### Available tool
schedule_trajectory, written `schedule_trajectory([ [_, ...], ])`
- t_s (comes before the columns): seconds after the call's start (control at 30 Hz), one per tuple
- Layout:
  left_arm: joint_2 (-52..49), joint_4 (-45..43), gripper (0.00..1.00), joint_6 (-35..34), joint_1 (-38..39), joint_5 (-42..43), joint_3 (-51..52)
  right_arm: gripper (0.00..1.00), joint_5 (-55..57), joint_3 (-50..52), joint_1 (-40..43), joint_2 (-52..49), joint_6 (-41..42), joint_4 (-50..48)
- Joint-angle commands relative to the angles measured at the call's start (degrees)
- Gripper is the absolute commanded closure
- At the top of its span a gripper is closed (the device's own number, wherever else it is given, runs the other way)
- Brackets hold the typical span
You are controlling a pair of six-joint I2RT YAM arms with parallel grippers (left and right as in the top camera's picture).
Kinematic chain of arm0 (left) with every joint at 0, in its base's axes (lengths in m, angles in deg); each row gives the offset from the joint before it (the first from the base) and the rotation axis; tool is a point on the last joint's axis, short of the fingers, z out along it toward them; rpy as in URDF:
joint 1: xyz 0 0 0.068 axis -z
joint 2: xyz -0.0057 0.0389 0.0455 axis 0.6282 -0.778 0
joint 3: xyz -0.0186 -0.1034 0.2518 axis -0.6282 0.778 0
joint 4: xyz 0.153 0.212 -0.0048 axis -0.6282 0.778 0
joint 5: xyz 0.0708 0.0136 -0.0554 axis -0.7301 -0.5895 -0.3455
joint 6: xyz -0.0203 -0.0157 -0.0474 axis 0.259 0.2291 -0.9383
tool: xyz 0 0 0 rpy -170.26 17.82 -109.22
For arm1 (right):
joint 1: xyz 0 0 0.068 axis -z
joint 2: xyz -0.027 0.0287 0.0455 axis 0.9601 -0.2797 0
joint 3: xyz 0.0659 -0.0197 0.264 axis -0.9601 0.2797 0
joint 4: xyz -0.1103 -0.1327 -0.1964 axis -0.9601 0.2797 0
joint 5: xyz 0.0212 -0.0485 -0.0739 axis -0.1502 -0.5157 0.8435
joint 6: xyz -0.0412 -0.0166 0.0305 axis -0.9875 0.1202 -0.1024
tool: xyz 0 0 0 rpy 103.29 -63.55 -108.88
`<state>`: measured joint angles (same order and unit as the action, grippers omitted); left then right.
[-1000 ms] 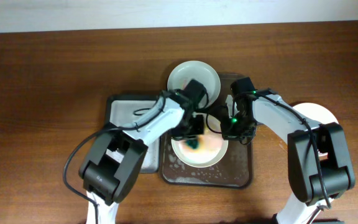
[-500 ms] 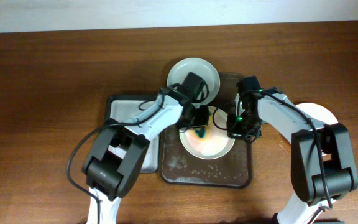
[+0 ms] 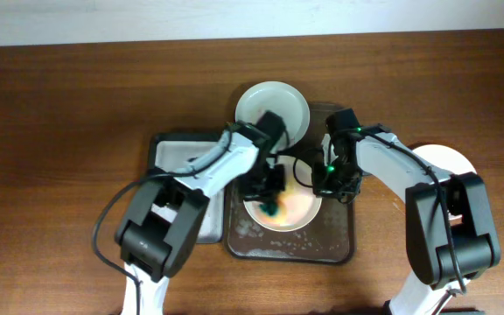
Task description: Clean dirty plates on tray and stack at the side
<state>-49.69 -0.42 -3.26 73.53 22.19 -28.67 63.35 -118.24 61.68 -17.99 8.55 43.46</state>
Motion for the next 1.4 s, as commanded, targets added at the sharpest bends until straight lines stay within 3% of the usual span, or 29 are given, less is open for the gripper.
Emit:
schedule_trajectory([
  [0.0, 0.9, 2.6, 1.0, 0.3, -5.7, -25.6, 2.8, 0.96, 4.0, 0.4, 0.5, -1.0, -0.3, 0.0],
  [0.17, 9.6, 2.8, 1.0, 1.4, -5.5, -29.9, 2.8, 0.96, 4.0, 0.3, 0.5, -0.2, -0.3, 0.9],
  [0.4, 30.2, 9.5, 1.0, 7.1, -8.7, -28.9, 2.9, 0.96, 10.9, 0.3, -0.1, 16.7, -0.9, 6.7],
  [0.5, 31.0, 11.0, 1.0, 9.7, -12.4, -29.7, 6.3, 0.96, 19.1, 0.3, -3.7, 24.2, -0.7, 7.8],
  [0.6, 31.0, 3.7, 1.0, 10.4, -17.2, -26.4, 16.9, 0.96, 33.2, 0.3, -10.8, 29.9, 2.3, 9.9],
  [0.63, 31.0, 0.3, 0.95, 11.5, -18.6, -24.2, 20.0, 0.96, 38.7, 0.3, -13.6, 31.1, 2.8, 10.6],
  [0.67, 31.0, -2.4, 0.75, 11.5, -20.3, -22.3, 22.6, 0.96, 42.2, 0.3, -15.7, 31.6, 2.8, 10.9],
  [0.7, 31.0, -3.7, 0.63, 12.2, -21.4, -20.7, 24.0, 0.96, 46.1, 0.3, -18.1, 31.8, 3.4, 11.2],
  [0.83, 32.8, -3.9, 0.48, 14.4, -24.6, -15.0, 24.1, 0.96, 59.3, 0.3, -27.5, 31.8, 8.2, 14.7],
  [1.0, 44.9, -3.2, 0.25, 16.4, -25.3, -12.9, 24.1, 0.96, 74.9, 0.3, -42.1, 31.8, 20.4, 22.1],
  [1.03, 47.5, -2.8, 0.19, 16.4, -25.3, -13.0, 24.1, 0.96, 77.0, 0.3, -44.3, 31.8, 21.9, 22.8],
  [1.07, 49.2, -2.6, 0.02, 16.4, -25.3, -13.2, 24.1, 0.96, 79.2, 0.3, -46.5, 31.8, 22.4, 22.9],
  [1.2, 52.6, -2.4, 0.01, 16.4, -25.3, -13.1, 24.1, 0.96, 87.3, -0.1, -52.7, 31.8, 22.4, 22.9],
  [1.37, 52.5, -2.6, 0.0, 16.4, -25.3, -13.1, 24.1, 0.96, 88.6, -0.1, -53.2, 31.8, 22.2, 22.9],
])
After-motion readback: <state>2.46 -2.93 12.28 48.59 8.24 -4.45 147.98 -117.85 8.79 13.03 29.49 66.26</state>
